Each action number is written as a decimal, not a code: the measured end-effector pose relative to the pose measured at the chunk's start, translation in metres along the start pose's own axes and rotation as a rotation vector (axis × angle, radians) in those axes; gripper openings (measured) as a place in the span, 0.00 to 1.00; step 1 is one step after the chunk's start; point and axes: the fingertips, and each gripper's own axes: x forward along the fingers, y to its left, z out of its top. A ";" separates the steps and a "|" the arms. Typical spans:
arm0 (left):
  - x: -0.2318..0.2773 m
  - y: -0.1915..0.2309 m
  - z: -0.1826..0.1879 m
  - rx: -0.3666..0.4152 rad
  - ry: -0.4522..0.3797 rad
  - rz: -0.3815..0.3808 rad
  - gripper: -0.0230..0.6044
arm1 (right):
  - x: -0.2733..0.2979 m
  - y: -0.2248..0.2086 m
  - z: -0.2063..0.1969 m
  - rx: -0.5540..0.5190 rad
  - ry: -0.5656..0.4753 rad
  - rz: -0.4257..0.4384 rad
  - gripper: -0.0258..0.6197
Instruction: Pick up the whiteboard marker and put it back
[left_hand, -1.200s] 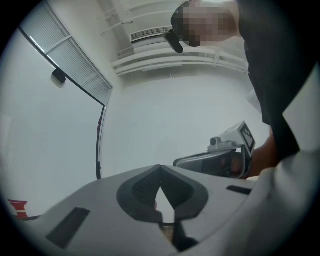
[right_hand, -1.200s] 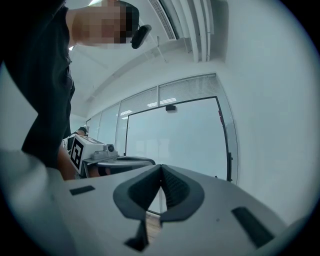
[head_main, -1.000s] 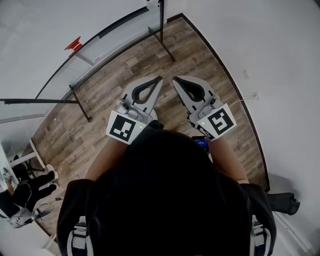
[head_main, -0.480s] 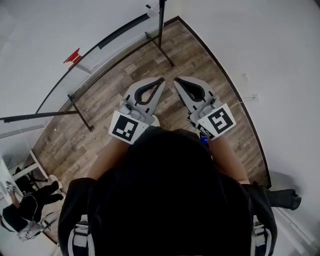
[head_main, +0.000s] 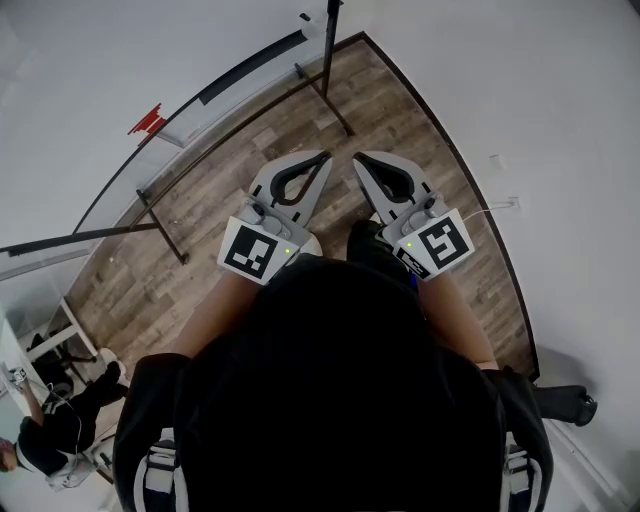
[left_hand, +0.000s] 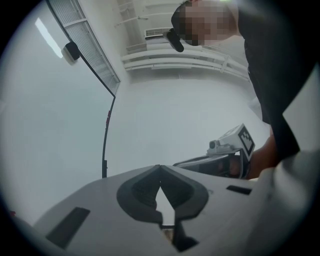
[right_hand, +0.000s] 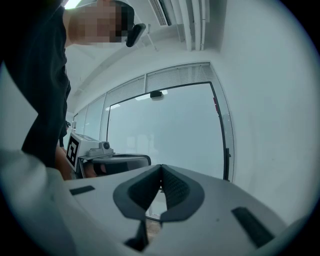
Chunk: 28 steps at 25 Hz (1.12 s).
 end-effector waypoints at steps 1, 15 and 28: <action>0.004 0.004 0.000 0.000 0.000 0.004 0.04 | 0.003 -0.005 0.000 0.002 -0.001 0.002 0.03; 0.108 0.051 -0.005 0.014 0.025 0.112 0.04 | 0.037 -0.124 0.004 -0.026 -0.019 0.096 0.03; 0.218 0.076 0.001 0.024 0.037 0.218 0.04 | 0.041 -0.240 0.016 -0.032 -0.031 0.203 0.03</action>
